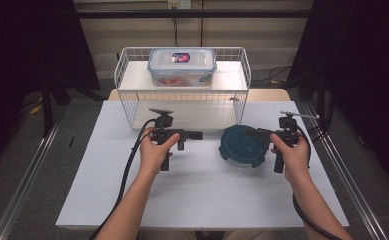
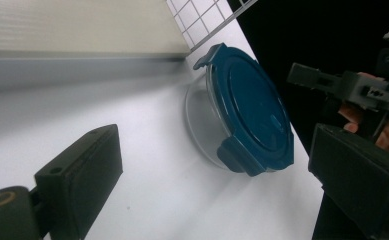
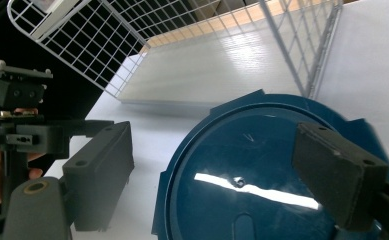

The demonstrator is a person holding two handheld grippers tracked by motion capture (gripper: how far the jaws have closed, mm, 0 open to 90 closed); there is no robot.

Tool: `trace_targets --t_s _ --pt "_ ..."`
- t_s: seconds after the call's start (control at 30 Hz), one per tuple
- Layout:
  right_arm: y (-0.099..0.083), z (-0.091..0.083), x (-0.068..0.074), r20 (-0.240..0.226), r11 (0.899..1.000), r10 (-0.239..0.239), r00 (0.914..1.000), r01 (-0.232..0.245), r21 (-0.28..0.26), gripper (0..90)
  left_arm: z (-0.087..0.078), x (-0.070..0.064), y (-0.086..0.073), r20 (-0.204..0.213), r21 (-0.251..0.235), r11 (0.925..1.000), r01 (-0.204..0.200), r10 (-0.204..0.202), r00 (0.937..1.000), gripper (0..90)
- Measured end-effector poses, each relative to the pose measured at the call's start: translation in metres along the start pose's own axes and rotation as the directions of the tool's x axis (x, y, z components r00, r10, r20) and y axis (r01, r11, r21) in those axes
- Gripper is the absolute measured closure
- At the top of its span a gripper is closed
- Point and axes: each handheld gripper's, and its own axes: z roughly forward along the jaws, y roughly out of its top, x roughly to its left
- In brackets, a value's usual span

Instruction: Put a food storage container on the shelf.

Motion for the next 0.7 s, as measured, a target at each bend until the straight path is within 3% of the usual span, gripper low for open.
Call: trace_targets --t_s 0.17,0.2,0.23,0.3,0.5,0.7 --pt "0.000 -0.006 -0.009 0.030 1.000 0.001 0.9996 -0.001 -0.010 17.0 0.005 0.002 -0.001 -0.010 0.022 0.9996 -0.020 0.020 0.9998 6.8" --pt "0.000 -0.006 -0.011 0.029 1.000 0.005 0.9996 -0.005 -0.009 17.0 0.006 0.001 -0.002 0.000 0.019 0.9998 -0.001 0.001 1.0000 6.8" --pt "-0.001 -0.007 -0.013 0.035 1.000 0.015 0.9993 -0.015 -0.007 17.0 0.006 0.002 -0.002 -0.001 0.026 0.9995 -0.017 0.018 0.9998 6.8" --pt "-0.002 -0.009 -0.016 0.041 1.000 0.021 0.9989 -0.020 -0.010 17.0 0.007 0.000 -0.003 -0.001 0.018 0.9998 -0.001 0.001 1.0000 6.8" --pt "-0.003 -0.013 -0.023 0.067 0.999 0.030 0.9973 -0.029 -0.018 17.3 0.006 0.000 -0.003 -0.001 0.021 0.9998 -0.006 0.006 1.0000 6.8" --pt "0.000 -0.015 -0.031 0.098 0.999 0.044 0.9942 -0.042 -0.021 25.4 0.004 0.001 -0.003 -0.001 0.027 0.9996 -0.004 0.004 1.0000 6.8"
